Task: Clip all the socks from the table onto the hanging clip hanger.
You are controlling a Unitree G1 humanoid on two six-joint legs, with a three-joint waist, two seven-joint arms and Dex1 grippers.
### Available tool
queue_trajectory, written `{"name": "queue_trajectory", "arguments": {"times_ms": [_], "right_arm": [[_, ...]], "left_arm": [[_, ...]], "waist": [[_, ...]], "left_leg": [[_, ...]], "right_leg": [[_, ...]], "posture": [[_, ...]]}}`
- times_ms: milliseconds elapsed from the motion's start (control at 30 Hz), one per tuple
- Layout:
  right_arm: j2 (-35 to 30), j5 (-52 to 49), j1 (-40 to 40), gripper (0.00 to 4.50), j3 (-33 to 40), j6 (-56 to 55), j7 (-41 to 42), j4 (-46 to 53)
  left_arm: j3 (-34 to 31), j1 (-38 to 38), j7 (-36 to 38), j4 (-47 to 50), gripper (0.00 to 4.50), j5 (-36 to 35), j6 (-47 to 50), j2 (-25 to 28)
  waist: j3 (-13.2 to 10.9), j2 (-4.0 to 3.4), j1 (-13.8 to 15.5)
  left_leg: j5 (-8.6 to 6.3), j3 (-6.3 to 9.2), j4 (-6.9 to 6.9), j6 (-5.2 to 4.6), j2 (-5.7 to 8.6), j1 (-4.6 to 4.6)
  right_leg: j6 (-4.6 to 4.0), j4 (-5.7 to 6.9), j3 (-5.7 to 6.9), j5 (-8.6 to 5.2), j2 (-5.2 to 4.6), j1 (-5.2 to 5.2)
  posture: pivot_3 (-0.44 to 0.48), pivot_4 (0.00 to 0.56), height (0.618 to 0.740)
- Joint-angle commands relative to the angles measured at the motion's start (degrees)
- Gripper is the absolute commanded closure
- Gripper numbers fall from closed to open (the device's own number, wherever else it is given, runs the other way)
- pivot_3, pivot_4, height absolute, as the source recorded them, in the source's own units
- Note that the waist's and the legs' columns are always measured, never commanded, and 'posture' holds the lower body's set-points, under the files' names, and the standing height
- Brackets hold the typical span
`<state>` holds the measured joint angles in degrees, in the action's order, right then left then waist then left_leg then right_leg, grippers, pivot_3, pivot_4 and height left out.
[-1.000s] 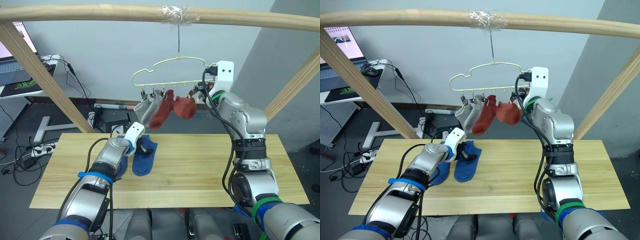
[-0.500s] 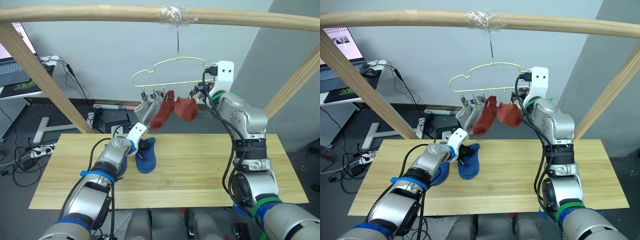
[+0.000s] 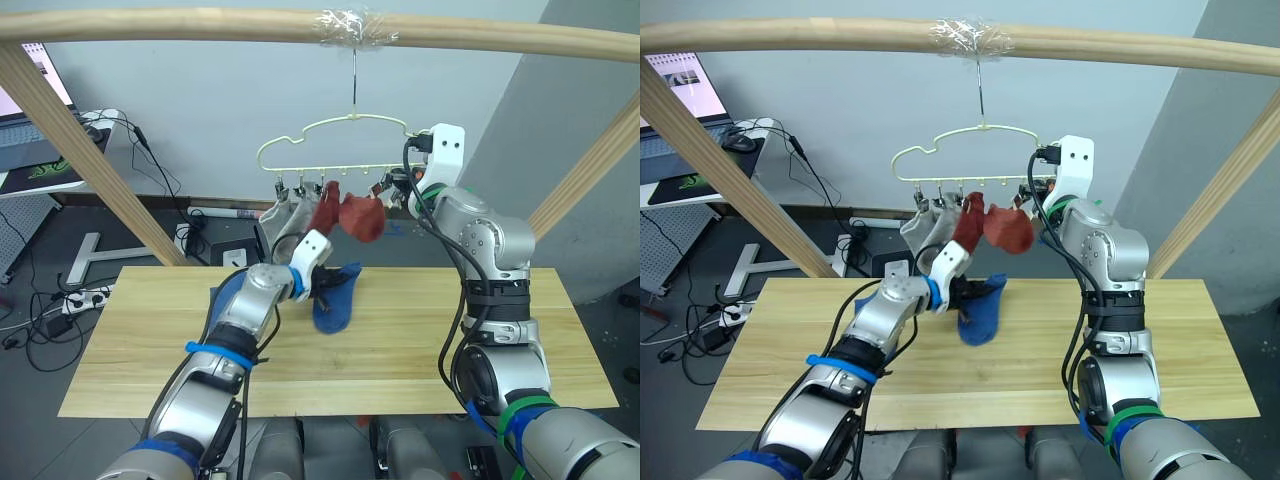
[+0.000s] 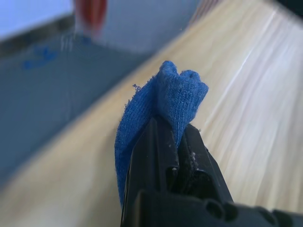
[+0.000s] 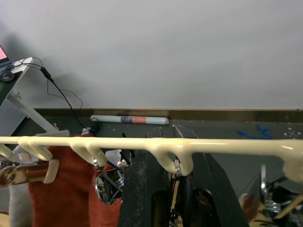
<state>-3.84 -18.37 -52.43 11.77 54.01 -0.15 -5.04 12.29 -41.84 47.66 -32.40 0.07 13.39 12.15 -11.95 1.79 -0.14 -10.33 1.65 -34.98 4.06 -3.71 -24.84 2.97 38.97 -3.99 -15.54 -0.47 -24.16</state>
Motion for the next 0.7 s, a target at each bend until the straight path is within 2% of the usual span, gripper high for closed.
{"name": "queue_trajectory", "arguments": {"times_ms": [33, 300, 700], "right_arm": [[0.0, -1.46, -2.36, 4.44, 0.97, 0.87, -0.53, 3.74], [0.4, -2.21, -2.8, 4.44, 1.49, 2.41, -1.53, 4.54], [1.2, -2.3, -2.71, 4.44, 1.48, 3.03, -2.02, 5.13]], "left_arm": [[-1.66, -3.46, -1.25, -0.33, 4.48, -1.63, -0.37, -1.92], [-4.19, -10.64, -4.49, -7.95, 4.48, -2.83, -2.72, -6.05], [-6.27, -16.92, -7.29, -17.05, 4.48, -3.07, -7.47, -9.9]], "waist": [[0.0, 0.0, -0.08], [0.0, 0.0, -0.28], [-0.01, 0.0, -0.38]], "left_leg": [[0.0, 0.0, 0.0, 0.0, 0.0, 0.0], [0.0, 0.0, 0.02, -0.01, 0.0, -0.01], [0.0, 0.0, 0.03, -0.01, 0.01, -0.02]], "right_leg": [[0.0, -0.01, 0.0, 0.0, 0.0, 0.0], [0.01, -0.03, 0.0, 0.0, 0.0, -0.02], [0.01, -0.03, 0.0, -0.01, 0.01, -0.03]], "posture": [[0.066, 0.186, 0.74], [0.057, 0.182, 0.74], [0.046, 0.179, 0.74]]}}
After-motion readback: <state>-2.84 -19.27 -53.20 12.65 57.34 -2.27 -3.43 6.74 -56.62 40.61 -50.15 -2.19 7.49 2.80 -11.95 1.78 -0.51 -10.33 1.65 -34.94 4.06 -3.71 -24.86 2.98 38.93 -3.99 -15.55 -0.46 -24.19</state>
